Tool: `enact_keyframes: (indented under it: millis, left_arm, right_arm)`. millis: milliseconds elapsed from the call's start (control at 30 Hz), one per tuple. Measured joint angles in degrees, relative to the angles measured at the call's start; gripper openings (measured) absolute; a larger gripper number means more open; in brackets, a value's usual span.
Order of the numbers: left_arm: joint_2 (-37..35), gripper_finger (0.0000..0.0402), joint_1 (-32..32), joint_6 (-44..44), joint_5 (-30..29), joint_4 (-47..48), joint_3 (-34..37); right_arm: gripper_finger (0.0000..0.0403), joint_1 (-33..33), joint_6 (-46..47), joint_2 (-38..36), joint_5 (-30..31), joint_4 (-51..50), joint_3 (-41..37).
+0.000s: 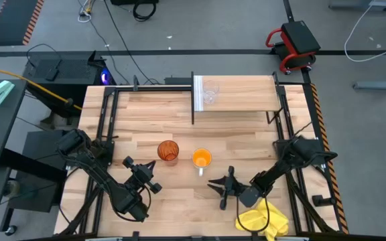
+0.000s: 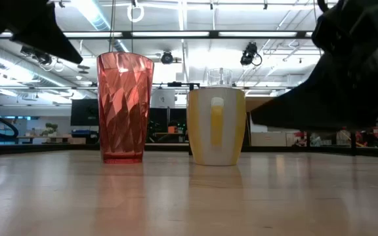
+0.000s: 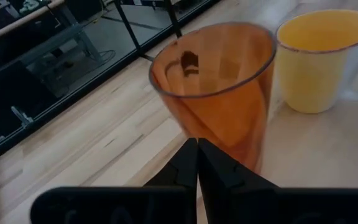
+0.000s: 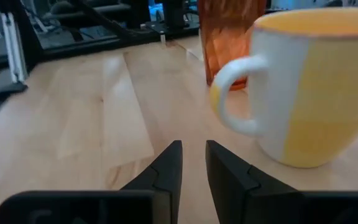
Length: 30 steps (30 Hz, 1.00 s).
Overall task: Stack small to large cups/mugs on shelf
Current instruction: Put the yellow cup on the shelf
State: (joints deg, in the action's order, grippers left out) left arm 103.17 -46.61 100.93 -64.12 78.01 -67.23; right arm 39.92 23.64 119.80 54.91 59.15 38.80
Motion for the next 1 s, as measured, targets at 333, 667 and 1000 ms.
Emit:
enact_keyframes:
  millis: [333, 667, 1000]
  left_arm:
    - [-0.86, 0.001, -2.61, 3.95, -3.39, -7.15, 8.91]
    - [-7.32, 0.0024, -4.94, 2.38, -1.74, -16.83, 17.26]
    - [-10.81, 0.003, -4.58, -4.35, -0.13, -31.28, 25.82]
  right_arm:
    - [0.0079, -2.21, -6.8, 5.67, -0.09, 1.45, 6.56]
    - [0.0079, -2.74, -8.41, 4.55, 1.92, 0.94, 6.56]
    - [0.0079, -4.31, -8.44, 4.53, 2.12, 0.79, 6.54]
